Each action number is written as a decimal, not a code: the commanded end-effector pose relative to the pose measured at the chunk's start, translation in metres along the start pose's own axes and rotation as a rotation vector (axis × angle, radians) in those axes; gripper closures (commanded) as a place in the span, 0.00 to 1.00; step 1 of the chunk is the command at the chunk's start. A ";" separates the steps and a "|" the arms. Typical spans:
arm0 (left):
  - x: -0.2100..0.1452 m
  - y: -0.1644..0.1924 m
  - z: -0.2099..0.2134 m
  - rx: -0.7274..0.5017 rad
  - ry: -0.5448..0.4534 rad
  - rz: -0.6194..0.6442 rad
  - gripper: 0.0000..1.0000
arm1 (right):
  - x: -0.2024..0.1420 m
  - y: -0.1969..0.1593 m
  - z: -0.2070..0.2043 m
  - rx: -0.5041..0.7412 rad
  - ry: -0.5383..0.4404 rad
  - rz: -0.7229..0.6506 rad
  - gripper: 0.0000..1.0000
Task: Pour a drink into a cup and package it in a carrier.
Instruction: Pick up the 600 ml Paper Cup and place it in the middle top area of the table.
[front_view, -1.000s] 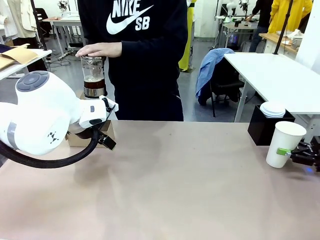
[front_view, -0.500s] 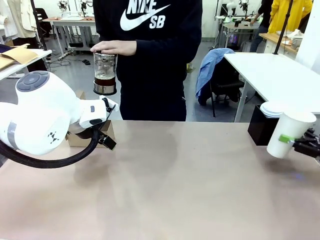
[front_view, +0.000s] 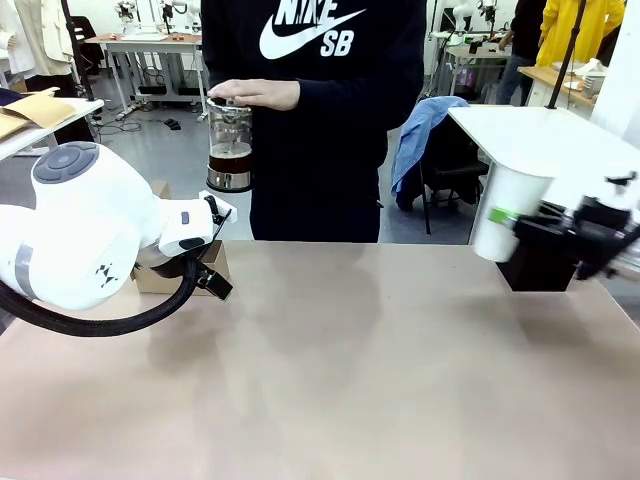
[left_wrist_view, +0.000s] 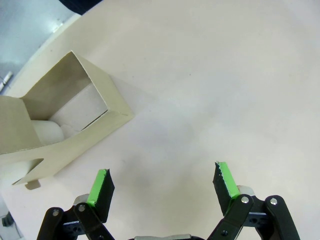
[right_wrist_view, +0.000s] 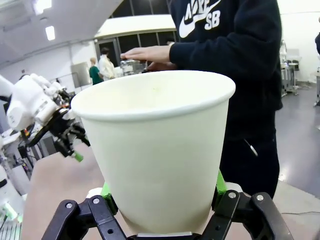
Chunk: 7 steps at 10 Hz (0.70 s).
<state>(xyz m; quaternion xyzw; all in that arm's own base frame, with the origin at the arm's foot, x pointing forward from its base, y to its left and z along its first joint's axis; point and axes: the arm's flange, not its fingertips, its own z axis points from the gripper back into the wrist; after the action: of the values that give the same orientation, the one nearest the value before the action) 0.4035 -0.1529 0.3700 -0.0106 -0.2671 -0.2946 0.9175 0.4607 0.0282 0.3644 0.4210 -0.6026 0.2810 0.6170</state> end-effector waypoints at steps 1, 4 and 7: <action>0.000 0.001 0.000 -0.001 -0.001 0.001 0.00 | -0.002 -0.036 -0.058 -0.021 0.034 -0.014 0.19; 0.000 0.001 0.000 -0.001 -0.001 0.001 0.00 | -0.035 -0.066 -0.129 -0.057 0.057 -0.008 0.19; 0.000 0.001 0.000 -0.001 -0.001 0.001 0.00 | -0.074 -0.075 -0.160 -0.062 0.070 0.007 0.19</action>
<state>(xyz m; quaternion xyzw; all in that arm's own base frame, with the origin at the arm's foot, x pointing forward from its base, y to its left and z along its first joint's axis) 0.4035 -0.1527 0.3701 -0.0105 -0.2672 -0.2945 0.9175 0.5929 0.1315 0.2936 0.4117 -0.5718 0.2807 0.6518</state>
